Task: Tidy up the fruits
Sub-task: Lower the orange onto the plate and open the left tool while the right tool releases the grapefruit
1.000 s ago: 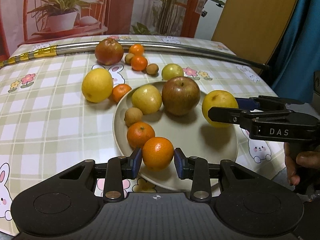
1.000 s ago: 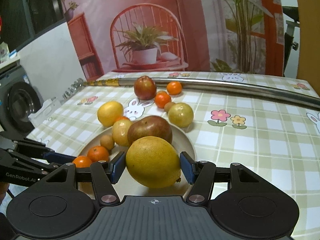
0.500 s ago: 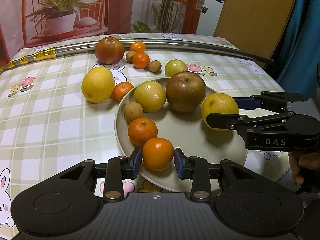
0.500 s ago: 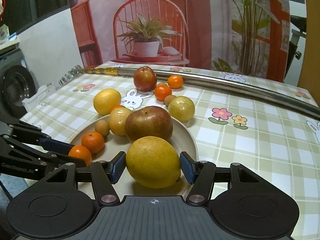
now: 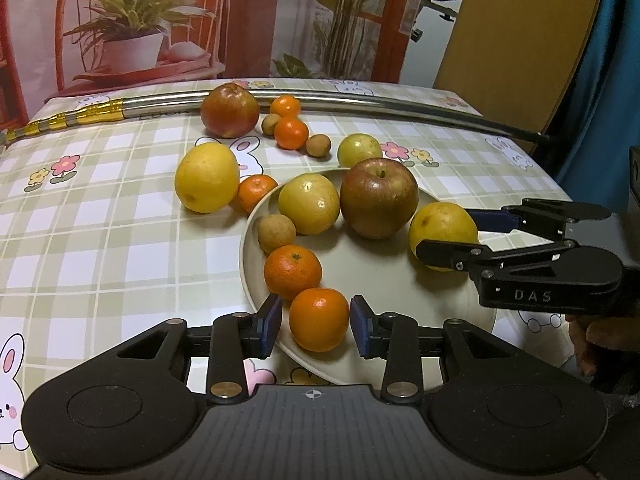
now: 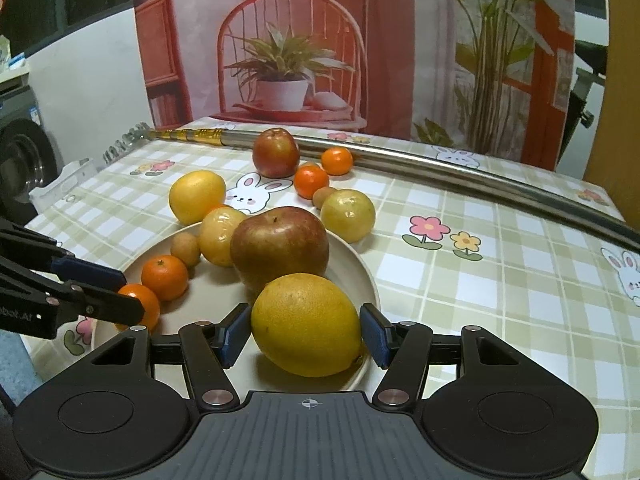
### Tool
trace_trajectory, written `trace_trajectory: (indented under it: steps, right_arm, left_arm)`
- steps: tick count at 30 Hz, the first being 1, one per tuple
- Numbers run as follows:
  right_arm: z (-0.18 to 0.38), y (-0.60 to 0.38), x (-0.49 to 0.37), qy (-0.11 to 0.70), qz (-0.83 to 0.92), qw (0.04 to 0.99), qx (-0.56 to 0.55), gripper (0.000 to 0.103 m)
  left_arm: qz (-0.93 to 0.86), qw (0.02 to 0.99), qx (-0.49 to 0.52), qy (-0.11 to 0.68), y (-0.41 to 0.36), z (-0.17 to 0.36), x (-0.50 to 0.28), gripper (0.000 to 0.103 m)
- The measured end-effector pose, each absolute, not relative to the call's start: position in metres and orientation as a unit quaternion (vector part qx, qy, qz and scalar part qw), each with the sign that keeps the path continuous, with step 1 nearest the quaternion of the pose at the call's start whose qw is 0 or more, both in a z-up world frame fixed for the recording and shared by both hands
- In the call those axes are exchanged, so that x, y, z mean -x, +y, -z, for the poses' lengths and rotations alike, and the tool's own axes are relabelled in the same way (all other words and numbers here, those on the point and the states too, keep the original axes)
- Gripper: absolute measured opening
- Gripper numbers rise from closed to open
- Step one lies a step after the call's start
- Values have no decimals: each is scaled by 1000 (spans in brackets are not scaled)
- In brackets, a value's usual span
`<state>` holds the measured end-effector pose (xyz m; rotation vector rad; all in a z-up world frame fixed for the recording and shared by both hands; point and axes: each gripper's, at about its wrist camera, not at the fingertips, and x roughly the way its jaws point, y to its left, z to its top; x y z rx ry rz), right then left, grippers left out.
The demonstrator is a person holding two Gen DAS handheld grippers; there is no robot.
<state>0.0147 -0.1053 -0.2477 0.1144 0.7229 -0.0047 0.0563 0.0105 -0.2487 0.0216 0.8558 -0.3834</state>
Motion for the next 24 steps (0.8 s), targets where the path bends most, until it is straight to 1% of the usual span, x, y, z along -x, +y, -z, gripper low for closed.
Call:
trace_trajectory:
  steps: [1, 3, 4, 9, 12, 14, 19, 20, 24]
  right_arm:
    - [247, -105, -14, 352, 3, 935, -54, 56]
    - [245, -105, -13, 348, 2, 936, -52, 57]
    - [245, -105, -13, 347, 2, 936, -51, 59]
    - [243, -104, -12, 344, 4, 937, -50, 66]
    - [240, -104, -11, 338, 4, 940, -48, 76]
    - [237, -104, -10, 332, 4, 942, -48, 87]
    - [229, -108, -8, 322, 5, 945, -56, 102]
    - [228, -108, -8, 318, 8, 946, -57, 102]
    - [220, -113, -6, 309, 12, 949, -65, 102]
  left_arm:
    - [185, 893, -8, 410, 11, 248, -56, 45]
    - [187, 896, -5, 403, 12, 246, -54, 56]
    - [183, 898, -8, 400, 11, 245, -53, 63]
    - [176, 904, 1, 390, 15, 242, -52, 67]
    - [171, 907, 7, 385, 18, 241, -52, 74]
    - [170, 909, 12, 380, 20, 239, -52, 80]
    - [164, 915, 21, 368, 25, 234, -51, 92]
    - [163, 915, 26, 368, 26, 233, -52, 94]
    - [147, 917, 38, 368, 33, 229, -55, 95]
